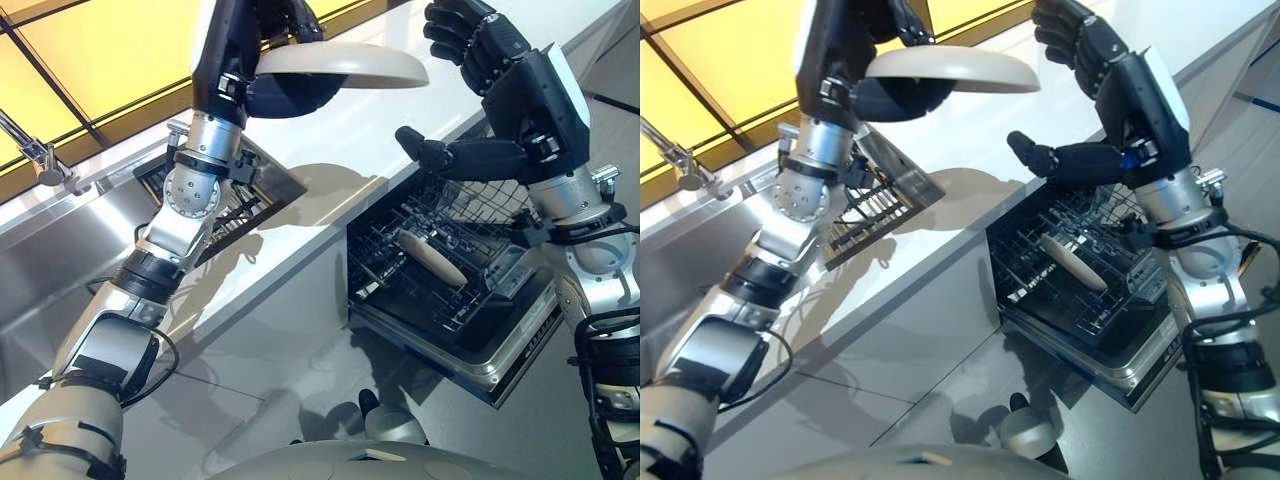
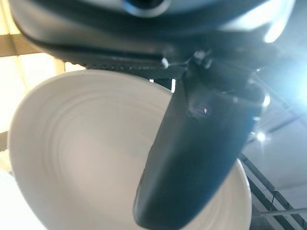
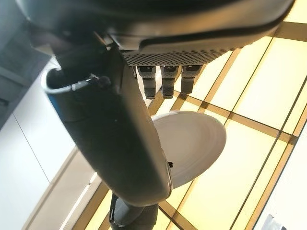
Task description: Pick up plates and place into dishwasher.
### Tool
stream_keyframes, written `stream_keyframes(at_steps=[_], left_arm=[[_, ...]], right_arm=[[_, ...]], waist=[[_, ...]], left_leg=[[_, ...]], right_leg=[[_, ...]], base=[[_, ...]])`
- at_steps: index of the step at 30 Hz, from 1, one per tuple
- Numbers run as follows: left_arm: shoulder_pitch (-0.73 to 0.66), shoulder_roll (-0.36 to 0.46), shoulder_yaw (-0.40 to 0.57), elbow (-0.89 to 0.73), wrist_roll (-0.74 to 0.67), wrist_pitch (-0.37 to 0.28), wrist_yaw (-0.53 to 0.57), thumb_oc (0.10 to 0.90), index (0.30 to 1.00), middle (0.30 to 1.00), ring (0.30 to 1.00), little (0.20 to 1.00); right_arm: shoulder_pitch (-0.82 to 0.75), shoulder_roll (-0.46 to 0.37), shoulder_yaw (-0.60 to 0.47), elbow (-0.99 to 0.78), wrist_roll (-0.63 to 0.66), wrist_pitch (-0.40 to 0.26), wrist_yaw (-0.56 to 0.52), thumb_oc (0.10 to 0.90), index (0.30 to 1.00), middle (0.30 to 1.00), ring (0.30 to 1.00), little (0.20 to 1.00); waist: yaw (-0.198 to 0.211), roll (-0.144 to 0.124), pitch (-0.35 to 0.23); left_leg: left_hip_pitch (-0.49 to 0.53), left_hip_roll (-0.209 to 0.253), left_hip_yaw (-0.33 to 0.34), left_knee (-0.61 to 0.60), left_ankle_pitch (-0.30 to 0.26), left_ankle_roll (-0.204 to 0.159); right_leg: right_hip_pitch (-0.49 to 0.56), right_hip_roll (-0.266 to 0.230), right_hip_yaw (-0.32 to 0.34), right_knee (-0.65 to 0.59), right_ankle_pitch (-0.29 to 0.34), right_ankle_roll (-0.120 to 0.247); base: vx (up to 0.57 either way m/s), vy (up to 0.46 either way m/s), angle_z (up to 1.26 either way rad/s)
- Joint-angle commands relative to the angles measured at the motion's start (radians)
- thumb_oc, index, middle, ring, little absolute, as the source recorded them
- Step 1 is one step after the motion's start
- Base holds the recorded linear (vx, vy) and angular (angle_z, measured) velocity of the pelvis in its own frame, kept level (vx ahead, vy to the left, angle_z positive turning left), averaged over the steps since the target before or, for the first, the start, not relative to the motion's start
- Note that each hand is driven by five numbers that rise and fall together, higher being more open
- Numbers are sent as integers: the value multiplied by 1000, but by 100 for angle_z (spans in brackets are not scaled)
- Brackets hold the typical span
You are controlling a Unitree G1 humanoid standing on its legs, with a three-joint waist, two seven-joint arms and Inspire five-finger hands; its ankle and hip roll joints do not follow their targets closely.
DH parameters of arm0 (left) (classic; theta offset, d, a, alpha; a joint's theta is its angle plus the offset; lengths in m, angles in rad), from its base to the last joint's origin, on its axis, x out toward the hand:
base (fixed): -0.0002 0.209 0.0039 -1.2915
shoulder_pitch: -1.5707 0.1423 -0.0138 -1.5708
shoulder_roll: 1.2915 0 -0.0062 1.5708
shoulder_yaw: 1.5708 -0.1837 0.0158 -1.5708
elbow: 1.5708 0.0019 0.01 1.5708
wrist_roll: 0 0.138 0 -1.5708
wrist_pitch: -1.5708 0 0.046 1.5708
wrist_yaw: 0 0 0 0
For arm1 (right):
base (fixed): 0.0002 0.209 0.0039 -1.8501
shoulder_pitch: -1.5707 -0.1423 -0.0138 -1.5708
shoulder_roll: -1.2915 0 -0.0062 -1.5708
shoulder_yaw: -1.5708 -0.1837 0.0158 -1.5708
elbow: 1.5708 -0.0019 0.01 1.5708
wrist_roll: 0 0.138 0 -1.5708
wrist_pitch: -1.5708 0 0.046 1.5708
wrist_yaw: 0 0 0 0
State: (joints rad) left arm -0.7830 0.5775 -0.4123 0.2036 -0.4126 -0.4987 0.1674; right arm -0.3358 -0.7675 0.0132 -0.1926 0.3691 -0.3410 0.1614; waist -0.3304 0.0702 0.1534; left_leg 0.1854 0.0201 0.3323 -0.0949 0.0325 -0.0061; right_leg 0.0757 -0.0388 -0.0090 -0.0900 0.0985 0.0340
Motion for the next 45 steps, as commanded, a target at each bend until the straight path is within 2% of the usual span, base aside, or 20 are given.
stream_keyframes(at_steps=[1,10,11,12,14,36,37,38,39,45], left_arm=[[-197,-2,-14,-29,-66,-53,21,100,300,300,300,200],[-188,-25,-45,-28,-59,-48,-9,100,300,300,300,200],[-188,-27,-47,-28,-54,-46,-11,100,300,300,300,200],[-189,-28,-49,-27,-57,-45,-12,100,300,300,300,200],[-193,-28,-52,-25,-57,-43,-14,100,300,300,300,200],[-161,-2,-24,108,-21,-43,-34,100,300,300,300,200],[-157,0,-23,116,-18,-41,-34,495,639,639,639,595],[-156,0,-23,119,-16,-40,-32,495,639,639,639,595],[-152,4,-23,123,-14,-40,-34,800,900,900,900,900],[-131,44,5,132,-15,-44,-47,800,900,900,900,900]], right_arm=[[-159,-17,28,13,-50,-36,-33,800,900,900,900,900],[-235,-24,87,91,-99,-26,-109,800,900,900,900,900],[-241,-22,91,94,-106,-24,-114,729,839,839,839,829],[-243,-23,94,96,-109,-24,-120,624,749,749,749,724],[-252,-25,101,102,-112,-24,-133,100,300,300,300,200],[-244,-32,74,129,-120,-55,-151,100,300,300,300,200],[-242,-33,73,134,-127,-57,-154,100,300,300,300,200],[-241,-35,73,135,-129,-58,-156,100,300,300,300,200],[-239,-39,69,136,-135,-56,-162,100,300,300,300,200],[-208,-81,26,156,-214,-61,-204,100,300,300,300,200]], waist=[[26,-35,-110],[46,-45,-110],[49,-45,-110],[50,-46,-110],[51,-48,-109],[54,-52,-110],[54,-52,-110],[52,-51,-109],[54,-52,-111],[50,-51,-108]], left_leg=[[21,-27,-7,11,-72,15],[16,-26,-17,9,-67,16],[14,-26,-17,9,-66,16],[13,-26,-18,9,-66,17],[13,-26,-21,8,-65,17],[16,-20,-12,8,-64,17],[16,-20,-11,8,-64,17],[20,-20,-13,9,-69,18],[16,-20,-10,8,-65,17],[21,-18,-13,10,-69,16]], right_leg=[[-5,58,25,51,-51,72],[-7,58,19,51,-46,69],[-9,59,19,51,-45,68],[-9,59,19,51,-45,68],[-6,58,16,49,-45,68],[-3,57,8,41,-42,65],[-3,57,8,41,-42,65],[1,57,6,41,-46,66],[-3,57,9,40,-41,65],[2,58,8,41,-47,66]], base=[[0,0,0],[-10,-4,1],[-36,-16,3],[0,0,0],[0,0,0],[-1,-1,0],[0,0,0],[0,0,0],[0,0,0],[0,0,0]])
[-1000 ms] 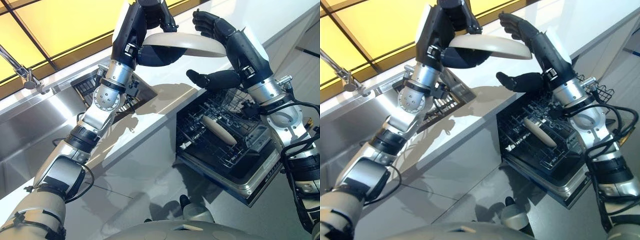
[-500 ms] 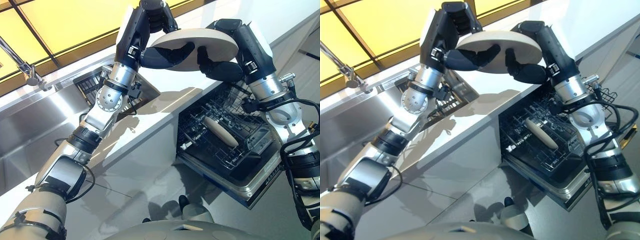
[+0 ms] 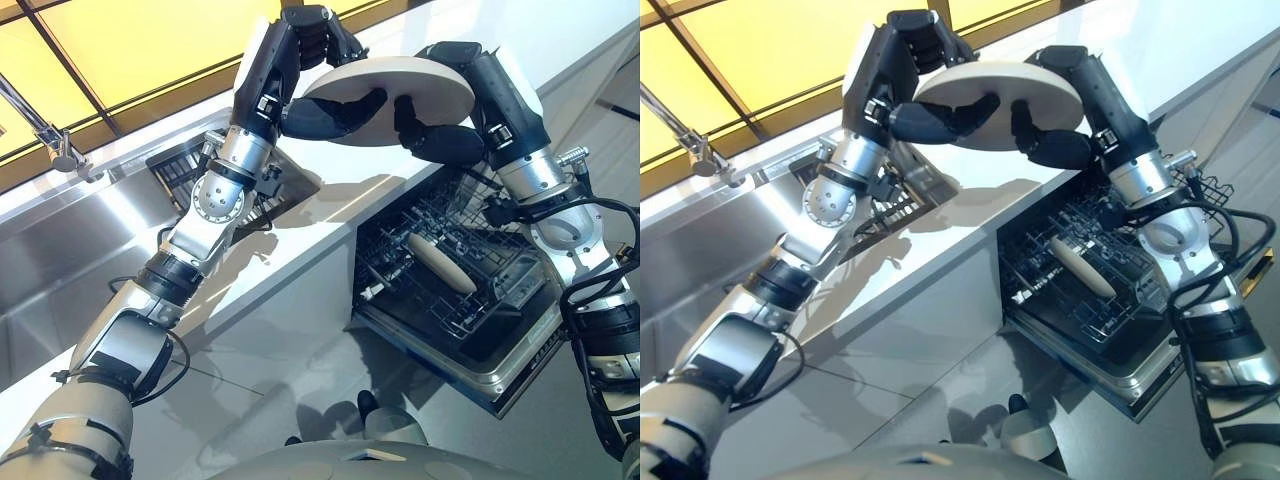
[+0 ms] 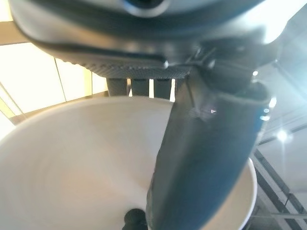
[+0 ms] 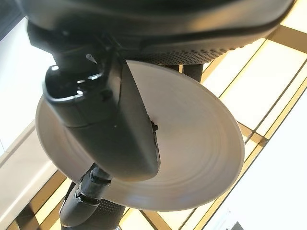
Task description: Pick up plates and place into dishwasher.
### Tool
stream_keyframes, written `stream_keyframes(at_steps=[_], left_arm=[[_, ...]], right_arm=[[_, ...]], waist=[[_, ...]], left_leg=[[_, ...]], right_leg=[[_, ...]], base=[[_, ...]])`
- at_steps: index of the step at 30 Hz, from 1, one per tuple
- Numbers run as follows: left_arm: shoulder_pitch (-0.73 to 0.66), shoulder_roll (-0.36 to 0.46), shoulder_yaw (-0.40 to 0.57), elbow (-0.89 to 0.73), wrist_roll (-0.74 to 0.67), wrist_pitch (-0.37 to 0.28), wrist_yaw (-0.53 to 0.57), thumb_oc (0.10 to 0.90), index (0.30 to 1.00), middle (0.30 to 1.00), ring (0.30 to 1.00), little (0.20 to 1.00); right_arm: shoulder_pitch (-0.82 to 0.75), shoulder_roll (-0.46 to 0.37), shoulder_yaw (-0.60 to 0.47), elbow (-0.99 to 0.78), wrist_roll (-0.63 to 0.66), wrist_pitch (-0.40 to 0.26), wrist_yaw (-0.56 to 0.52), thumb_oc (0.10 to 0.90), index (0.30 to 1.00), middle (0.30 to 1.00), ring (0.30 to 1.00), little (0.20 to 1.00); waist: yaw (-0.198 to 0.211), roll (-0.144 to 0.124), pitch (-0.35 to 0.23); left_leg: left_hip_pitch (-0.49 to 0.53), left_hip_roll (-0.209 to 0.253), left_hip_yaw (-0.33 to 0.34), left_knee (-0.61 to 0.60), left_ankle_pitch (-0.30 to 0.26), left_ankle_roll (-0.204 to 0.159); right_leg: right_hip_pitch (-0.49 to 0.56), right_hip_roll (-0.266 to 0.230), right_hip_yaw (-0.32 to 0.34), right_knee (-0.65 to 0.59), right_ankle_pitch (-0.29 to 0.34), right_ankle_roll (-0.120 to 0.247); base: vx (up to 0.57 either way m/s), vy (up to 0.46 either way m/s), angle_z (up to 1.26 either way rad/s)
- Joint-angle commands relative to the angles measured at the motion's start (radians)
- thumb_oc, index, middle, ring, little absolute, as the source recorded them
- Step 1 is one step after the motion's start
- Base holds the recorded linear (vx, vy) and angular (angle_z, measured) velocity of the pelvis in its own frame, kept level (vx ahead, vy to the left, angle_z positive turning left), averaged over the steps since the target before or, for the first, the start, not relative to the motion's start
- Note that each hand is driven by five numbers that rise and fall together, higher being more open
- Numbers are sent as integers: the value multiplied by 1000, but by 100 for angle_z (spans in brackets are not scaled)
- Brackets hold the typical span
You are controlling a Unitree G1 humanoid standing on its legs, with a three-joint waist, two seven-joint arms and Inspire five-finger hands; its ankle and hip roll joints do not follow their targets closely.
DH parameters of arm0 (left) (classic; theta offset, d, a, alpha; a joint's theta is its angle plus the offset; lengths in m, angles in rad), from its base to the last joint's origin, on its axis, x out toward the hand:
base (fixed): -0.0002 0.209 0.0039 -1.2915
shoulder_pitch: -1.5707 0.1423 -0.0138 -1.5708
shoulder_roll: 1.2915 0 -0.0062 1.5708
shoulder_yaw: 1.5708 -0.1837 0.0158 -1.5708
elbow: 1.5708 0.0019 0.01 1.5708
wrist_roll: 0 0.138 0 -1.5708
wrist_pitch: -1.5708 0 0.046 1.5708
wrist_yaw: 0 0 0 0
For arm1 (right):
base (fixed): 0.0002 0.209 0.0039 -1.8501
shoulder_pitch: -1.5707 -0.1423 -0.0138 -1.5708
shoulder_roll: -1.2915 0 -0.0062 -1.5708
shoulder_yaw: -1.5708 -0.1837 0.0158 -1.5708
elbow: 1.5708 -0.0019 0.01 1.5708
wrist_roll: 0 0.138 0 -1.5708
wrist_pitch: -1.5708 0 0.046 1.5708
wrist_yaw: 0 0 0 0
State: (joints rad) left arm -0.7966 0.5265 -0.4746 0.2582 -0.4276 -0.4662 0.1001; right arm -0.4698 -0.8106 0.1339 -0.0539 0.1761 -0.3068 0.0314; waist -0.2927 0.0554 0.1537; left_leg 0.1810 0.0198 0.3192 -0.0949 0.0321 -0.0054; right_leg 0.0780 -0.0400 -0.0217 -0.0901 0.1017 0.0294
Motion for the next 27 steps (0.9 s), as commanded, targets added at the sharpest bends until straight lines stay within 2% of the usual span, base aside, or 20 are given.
stream_keyframes(at_steps=[1,9,11,14,16,17,21,22,24,27], left_arm=[[-117,99,69,78,2,-78,20,800,900,900,900,900],[-22,195,134,14,11,-52,-39,800,900,900,900,900],[9,229,148,4,9,-41,-63,800,900,900,900,900],[20,240,156,1,9,-40,-73,800,900,900,900,900],[65,273,185,-4,16,-36,-85,800,900,900,900,900],[96,290,209,-2,11,-32,-91,800,900,900,900,900],[156,309,244,6,21,-29,-87,800,900,900,900,900],[189,316,266,8,37,-28,-88,800,900,900,900,900],[229,329,289,-6,71,-26,-74,800,900,900,900,900],[269,346,312,-29,80,-12,-68,800,900,900,900,900]], right_arm=[[-71,-42,-98,20,-31,-94,-81,100,300,300,300,200],[31,-118,-201,59,-108,-107,-145,100,300,300,300,200],[66,-136,-229,74,-166,-114,-195,100,300,300,300,200],[75,-140,-239,81,-187,-117,-208,100,300,300,300,200],[109,-168,-272,93,-260,-114,-268,100,300,300,300,200],[134,-187,-296,101,-347,-102,-338,100,300,300,300,200],[172,-226,-347,117,-476,-55,-468,100,300,300,300,200],[204,-246,-390,131,-538,-15,-520,100,300,300,300,200],[268,-273,-453,149,-589,29,-561,100,300,300,300,200],[360,-292,-532,172,-598,75,-587,100,300,300,300,200]], waist=[[13,-36,-108],[23,-38,-105],[27,-37,-102],[31,-38,-104],[33,-37,-101],[35,-37,-102],[37,-37,-100],[38,-38,-101],[34,-37,-94],[31,-37,-90]], left_leg=[[25,-18,0,10,-69,15],[20,-17,-9,9,-62,12],[22,-17,-17,10,-66,13],[18,-18,-16,9,-61,12],[21,-17,-26,9,-65,12],[20,-17,-29,9,-64,13],[20,-16,-31,10,-65,13],[16,-16,-30,9,-60,11],[17,-16,-32,10,-60,12],[17,-15,-36,11,-64,11]], right_leg=[[0,59,20,42,-50,71],[-4,59,17,42,-47,70],[1,59,12,43,-52,71],[-3,59,14,42,-48,70],[3,60,11,42,-52,72],[2,60,10,43,-53,72],[3,60,6,46,-56,74],[-3,61,8,49,-54,73],[-1,61,7,52,-56,75],[2,60,4,52,-60,79]], base=[[0,0,0],[0,0,0],[0,0,0],[0,0,0],[37,-6,0],[0,0,0],[8,1,0],[40,-1,1],[16,1,2],[16,-12,5]])
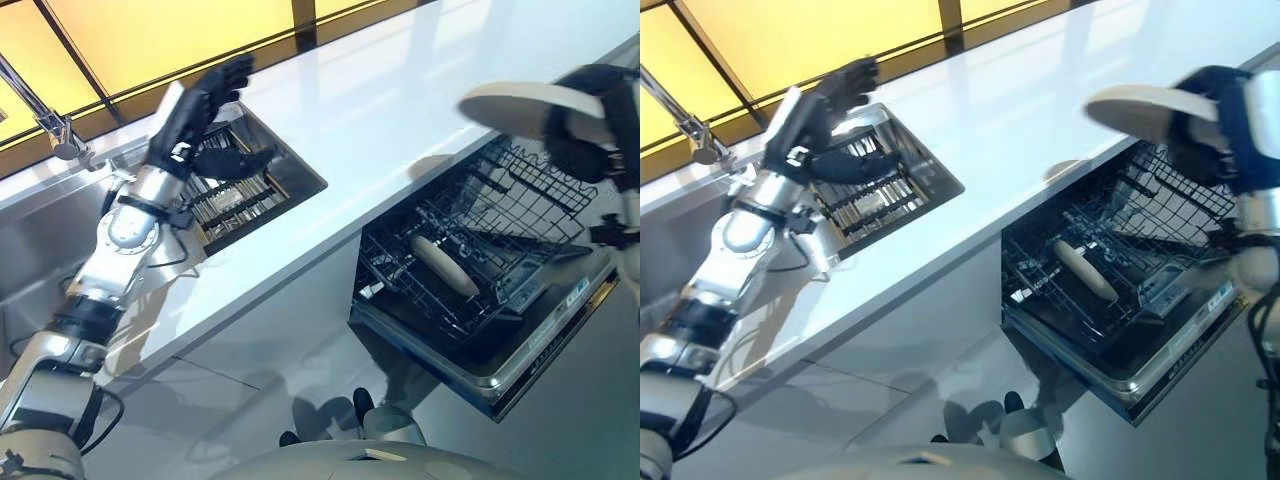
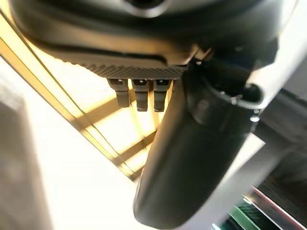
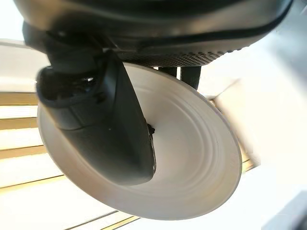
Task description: Pick up plates and place into dishwasher.
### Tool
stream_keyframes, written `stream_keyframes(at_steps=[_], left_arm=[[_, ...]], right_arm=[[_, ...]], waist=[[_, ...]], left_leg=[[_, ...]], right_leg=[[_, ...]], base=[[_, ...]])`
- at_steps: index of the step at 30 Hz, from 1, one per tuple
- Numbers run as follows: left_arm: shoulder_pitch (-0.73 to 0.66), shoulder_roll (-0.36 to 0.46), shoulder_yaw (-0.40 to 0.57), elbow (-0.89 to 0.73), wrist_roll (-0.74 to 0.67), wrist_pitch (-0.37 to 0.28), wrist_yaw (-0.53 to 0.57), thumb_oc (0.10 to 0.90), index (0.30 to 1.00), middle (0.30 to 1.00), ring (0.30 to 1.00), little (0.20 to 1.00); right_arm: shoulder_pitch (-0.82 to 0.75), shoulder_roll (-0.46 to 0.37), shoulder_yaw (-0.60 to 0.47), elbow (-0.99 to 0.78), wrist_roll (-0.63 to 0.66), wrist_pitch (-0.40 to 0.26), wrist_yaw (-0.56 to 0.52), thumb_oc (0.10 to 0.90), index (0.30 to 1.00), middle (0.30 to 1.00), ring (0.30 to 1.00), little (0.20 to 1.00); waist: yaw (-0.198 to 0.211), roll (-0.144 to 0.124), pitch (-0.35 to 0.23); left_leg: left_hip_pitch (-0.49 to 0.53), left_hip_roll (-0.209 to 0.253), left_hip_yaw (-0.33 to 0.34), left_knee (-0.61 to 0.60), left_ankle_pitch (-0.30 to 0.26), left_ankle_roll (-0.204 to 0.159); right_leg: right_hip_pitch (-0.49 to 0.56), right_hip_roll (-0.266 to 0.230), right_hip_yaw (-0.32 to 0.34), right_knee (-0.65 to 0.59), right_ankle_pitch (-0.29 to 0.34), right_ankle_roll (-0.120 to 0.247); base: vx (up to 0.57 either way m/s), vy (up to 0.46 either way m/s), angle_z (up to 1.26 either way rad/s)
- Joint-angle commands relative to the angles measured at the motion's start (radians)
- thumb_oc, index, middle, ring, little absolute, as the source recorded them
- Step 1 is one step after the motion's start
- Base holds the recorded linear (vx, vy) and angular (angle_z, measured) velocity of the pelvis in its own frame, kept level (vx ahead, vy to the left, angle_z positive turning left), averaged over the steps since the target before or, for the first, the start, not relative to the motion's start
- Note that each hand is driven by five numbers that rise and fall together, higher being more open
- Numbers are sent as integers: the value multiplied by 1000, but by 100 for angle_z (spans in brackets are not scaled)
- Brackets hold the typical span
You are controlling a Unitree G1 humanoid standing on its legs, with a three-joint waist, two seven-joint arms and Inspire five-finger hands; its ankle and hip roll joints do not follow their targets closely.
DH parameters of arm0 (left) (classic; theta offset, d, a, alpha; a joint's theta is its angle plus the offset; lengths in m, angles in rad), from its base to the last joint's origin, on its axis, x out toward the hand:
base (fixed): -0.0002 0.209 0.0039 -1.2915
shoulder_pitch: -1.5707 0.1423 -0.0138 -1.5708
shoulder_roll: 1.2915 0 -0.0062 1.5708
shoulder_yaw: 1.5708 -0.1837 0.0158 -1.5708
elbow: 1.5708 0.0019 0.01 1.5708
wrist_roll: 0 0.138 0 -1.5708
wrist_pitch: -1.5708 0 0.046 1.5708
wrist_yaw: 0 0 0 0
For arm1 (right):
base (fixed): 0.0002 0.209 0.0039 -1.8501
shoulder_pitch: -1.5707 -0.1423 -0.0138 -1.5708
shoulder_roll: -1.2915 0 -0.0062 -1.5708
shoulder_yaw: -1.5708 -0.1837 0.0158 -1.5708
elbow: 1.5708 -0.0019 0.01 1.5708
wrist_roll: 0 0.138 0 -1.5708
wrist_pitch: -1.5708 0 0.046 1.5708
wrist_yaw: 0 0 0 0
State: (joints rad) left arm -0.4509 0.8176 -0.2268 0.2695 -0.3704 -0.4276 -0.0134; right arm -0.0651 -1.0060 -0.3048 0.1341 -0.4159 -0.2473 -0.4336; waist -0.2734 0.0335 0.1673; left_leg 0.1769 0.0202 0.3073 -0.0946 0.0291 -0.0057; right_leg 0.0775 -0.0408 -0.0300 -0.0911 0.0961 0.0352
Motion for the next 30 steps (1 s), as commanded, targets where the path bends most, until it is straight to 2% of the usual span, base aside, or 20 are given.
stream_keyframes(at_steps=[1,7,11,14,16,19,23,28,30], left_arm=[[-65,60,73,-45,22,-46,42,800,900,900,900,900],[-69,86,66,-54,3,-43,26,800,900,900,900,900],[-70,91,59,-70,3,-42,30,800,900,900,900,900],[-61,85,59,-101,-14,-41,22,800,900,900,900,900],[-57,84,62,-109,-19,-39,16,800,900,900,900,900],[-44,76,64,-133,-34,-40,-4,800,900,900,900,900],[-27,57,46,-189,-55,-36,-48,800,900,900,900,900],[-18,55,36,-260,-76,-24,-64,800,900,900,900,900],[-23,63,29,-295,-78,-14,-58,800,900,900,900,900]], right_arm=[[-17,-96,-111,-5,-4,28,-124,100,300,300,300,200],[27,-126,-137,66,-10,98,-133,100,300,300,300,200],[40,-134,-137,99,-13,110,-107,100,300,300,300,200],[47,-128,-91,161,8,129,-2,100,300,300,300,200],[44,-122,-80,171,14,129,13,100,300,300,300,200],[29,-95,-35,202,17,132,60,100,300,300,300,200],[-61,-54,88,309,7,189,132,100,300,300,300,200],[-149,-45,178,436,20,232,136,100,300,300,300,200],[-211,-48,227,480,27,274,148,100,300,300,300,200]], waist=[[11,-15,-101],[11,-20,-92],[11,-21,-88],[16,-25,-83],[18,-25,-82],[26,-25,-77],[48,-18,-62],[69,-6,-35],[76,3,-16]], left_leg=[[20,-16,-24,10,-61,12],[16,-16,-24,12,-58,12],[16,-16,-25,12,-59,11],[12,-13,-24,13,-57,12],[12,-13,-24,13,-57,13],[11,-12,-21,12,-52,14],[10,-10,-22,16,-54,14],[-5,-8,-32,22,-53,12],[-22,-8,-40,28,-51,10]], right_leg=[[3,61,12,52,-54,74],[0,62,7,54,-54,75],[0,62,6,54,-53,76],[-5,62,4,56,-52,76],[-5,61,3,56,-52,75],[-7,60,3,55,-47,72],[-7,56,-1,57,-49,69],[-18,51,-6,67,-51,66],[-34,49,-6,76,-53,64]], base=[[0,0,0],[7,-17,-1],[5,-10,-1],[45,-48,-2],[44,-42,-4],[61,-60,-3],[116,-102,-1],[51,-87,2],[-5,-99,12]])
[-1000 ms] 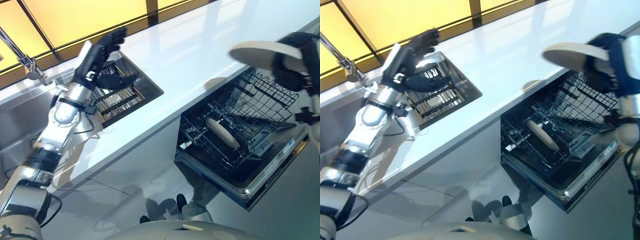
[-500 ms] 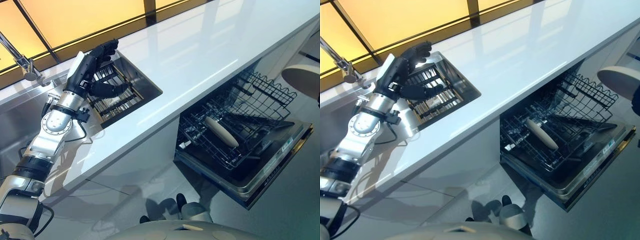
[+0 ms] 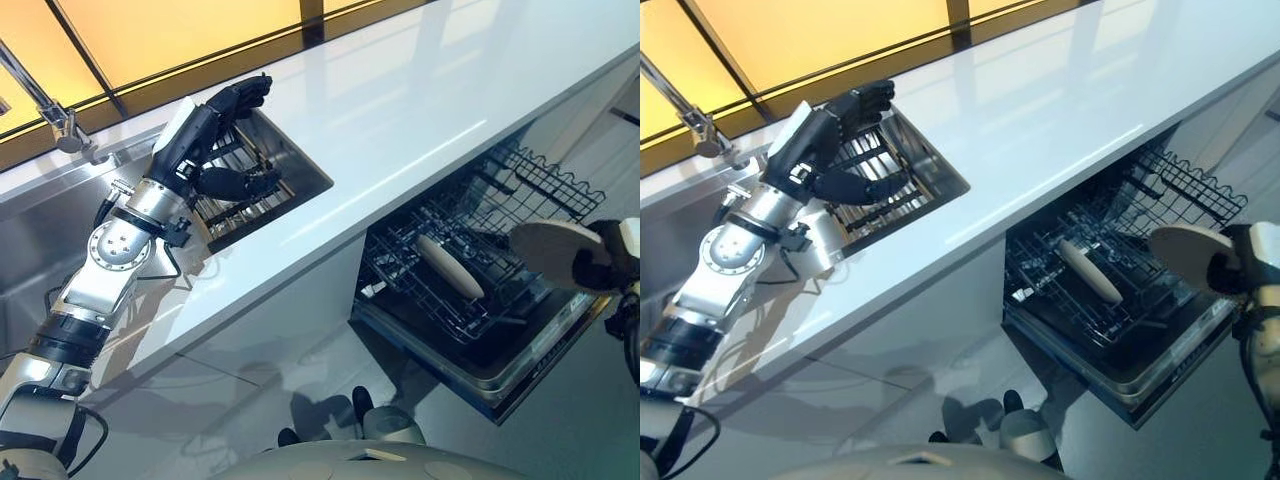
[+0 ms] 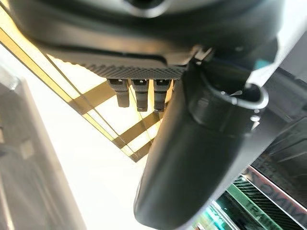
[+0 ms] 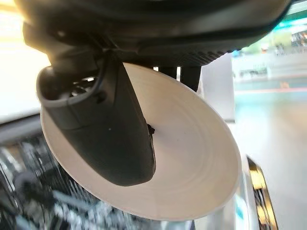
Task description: Pick up plates and place into dishwasher.
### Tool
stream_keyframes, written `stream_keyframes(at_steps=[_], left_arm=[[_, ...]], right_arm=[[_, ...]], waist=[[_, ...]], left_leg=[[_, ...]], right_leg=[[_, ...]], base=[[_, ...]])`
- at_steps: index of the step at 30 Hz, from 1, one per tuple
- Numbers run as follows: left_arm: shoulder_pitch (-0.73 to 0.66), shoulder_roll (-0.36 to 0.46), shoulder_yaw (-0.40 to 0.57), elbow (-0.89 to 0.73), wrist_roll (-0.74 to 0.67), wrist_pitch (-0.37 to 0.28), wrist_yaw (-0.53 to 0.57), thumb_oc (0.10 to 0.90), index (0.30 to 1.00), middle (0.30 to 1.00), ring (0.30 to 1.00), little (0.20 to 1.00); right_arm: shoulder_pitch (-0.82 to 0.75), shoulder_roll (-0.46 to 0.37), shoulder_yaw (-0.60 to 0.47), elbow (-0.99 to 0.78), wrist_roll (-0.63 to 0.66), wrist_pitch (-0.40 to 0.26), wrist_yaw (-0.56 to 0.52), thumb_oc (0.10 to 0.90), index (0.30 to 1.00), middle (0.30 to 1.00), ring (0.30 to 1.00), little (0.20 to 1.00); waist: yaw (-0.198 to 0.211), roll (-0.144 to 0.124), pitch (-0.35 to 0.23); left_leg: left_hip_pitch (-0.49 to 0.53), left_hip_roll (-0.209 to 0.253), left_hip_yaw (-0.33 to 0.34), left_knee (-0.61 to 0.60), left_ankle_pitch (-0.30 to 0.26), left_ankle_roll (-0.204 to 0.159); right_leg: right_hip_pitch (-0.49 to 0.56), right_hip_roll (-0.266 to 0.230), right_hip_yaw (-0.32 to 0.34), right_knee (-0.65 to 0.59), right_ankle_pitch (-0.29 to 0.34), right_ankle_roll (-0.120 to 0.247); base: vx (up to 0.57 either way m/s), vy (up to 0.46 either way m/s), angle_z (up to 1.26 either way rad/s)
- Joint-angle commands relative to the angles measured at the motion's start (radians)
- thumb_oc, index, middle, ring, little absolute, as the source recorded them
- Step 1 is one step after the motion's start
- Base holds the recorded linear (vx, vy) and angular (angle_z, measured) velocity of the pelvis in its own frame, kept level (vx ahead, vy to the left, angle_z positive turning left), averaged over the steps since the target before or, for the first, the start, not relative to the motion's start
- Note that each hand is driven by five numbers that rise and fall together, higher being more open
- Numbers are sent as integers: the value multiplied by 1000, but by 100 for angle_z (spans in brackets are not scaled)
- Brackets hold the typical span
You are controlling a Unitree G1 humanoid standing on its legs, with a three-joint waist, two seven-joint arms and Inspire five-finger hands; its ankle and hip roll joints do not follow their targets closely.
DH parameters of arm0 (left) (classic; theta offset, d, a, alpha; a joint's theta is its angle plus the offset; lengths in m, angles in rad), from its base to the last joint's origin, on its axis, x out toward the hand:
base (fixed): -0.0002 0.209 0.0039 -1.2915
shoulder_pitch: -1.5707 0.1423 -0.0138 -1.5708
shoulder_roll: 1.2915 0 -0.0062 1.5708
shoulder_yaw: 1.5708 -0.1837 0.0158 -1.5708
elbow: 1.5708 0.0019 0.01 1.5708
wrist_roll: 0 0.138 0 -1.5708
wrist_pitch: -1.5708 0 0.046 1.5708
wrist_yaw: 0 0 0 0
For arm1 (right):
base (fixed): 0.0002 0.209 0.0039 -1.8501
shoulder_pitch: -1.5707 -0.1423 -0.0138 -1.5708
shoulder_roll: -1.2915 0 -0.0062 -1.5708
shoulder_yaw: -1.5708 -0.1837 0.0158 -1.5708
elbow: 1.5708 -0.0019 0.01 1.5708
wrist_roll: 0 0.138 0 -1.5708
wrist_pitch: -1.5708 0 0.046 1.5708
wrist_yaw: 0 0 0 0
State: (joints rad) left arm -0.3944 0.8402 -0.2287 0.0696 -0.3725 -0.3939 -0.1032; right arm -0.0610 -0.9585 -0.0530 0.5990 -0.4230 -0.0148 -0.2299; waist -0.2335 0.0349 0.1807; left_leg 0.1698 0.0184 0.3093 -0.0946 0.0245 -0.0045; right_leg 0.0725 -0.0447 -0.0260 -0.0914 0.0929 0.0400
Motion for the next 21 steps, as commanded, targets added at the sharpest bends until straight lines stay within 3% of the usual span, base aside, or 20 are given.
stream_keyframes(at_steps=[1,4,9,13,21], left_arm=[[-89,40,21,-102,-74,-44,41,800,900,900,900,900],[-107,38,7,-103,-73,-48,54,800,900,900,900,900],[-164,61,-35,-113,-76,-73,99,800,900,900,900,900],[-208,80,-59,-110,-94,-87,130,800,900,900,900,900],[-245,84,-71,-99,-87,-124,174,800,900,900,900,900]], right_arm=[[-255,-100,3,47,42,51,-60,100,300,300,300,200],[-321,-115,47,101,58,69,-70,100,300,300,300,200],[-518,-189,169,236,86,141,-110,100,300,300,300,200],[-626,-216,236,304,118,153,-126,100,300,300,300,200],[-750,-216,323,362,125,177,-88,100,300,300,300,200]], waist=[[40,7,-19],[44,23,4],[57,80,90],[60,107,124],[59,140,175]], left_leg=[[-26,-6,-47,33,-45,7],[-45,-6,-54,40,-42,4],[-103,-14,-67,53,-29,-7],[-128,-19,-67,54,-22,-12],[-166,-29,-67,58,-17,-14]], right_leg=[[-38,53,-11,80,-50,57],[-54,50,-14,90,-55,53],[-103,38,-28,112,-65,44],[-128,32,-35,117,-69,40],[-169,26,-35,129,-78,31]], base=[[-26,-59,15],[-56,-17,10],[-122,5,12],[-97,16,12],[-55,3,7]])
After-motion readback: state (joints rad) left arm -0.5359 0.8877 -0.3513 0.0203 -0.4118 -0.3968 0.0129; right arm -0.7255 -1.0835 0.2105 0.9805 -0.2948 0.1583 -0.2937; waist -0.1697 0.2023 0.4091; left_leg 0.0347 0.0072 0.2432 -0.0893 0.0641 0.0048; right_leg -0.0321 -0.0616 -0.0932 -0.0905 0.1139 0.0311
